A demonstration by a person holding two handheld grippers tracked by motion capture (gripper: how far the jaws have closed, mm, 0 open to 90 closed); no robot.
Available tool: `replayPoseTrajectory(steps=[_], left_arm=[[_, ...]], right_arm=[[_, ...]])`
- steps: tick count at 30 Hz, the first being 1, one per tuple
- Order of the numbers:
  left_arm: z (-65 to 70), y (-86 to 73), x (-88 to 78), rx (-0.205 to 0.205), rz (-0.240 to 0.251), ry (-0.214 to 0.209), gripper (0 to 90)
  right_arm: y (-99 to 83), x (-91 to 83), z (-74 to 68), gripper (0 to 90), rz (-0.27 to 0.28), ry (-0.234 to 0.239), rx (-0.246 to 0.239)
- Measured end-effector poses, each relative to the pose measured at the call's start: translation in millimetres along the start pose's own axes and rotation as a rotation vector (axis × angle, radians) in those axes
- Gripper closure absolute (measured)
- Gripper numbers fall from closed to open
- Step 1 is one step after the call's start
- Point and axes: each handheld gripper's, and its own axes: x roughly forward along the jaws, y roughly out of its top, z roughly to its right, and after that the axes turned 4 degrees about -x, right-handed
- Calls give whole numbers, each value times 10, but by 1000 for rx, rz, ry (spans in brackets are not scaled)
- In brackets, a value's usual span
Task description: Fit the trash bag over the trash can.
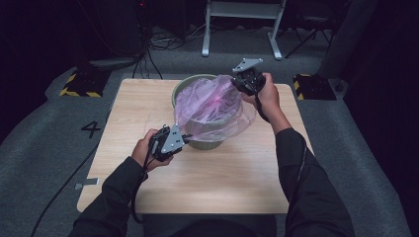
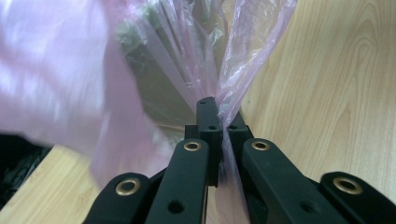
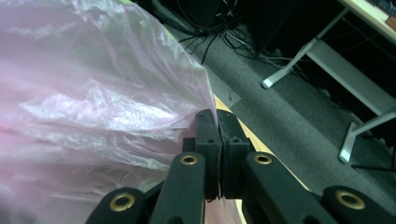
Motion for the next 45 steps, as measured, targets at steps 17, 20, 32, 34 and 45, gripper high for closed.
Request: replayPoseTrajectory(steps=[17, 20, 32, 34, 45], left_arm=[[17, -171, -115, -72, 50, -37, 762], [44, -152, -227, -114, 99, -51, 517], [104, 103, -672, -173, 261, 2, 236], [53, 146, -662, -181, 242, 51, 236], [-552, 282, -276, -282, 109, 156, 330]], right_arm=[[-131, 277, 183, 883, -23, -43, 68], [-126, 253, 163, 881, -13, -37, 67], [-100, 161, 135, 854, 6, -28, 68], [-94, 156, 136, 852, 10, -25, 67], [-45, 171, 80, 791, 10, -25, 50]])
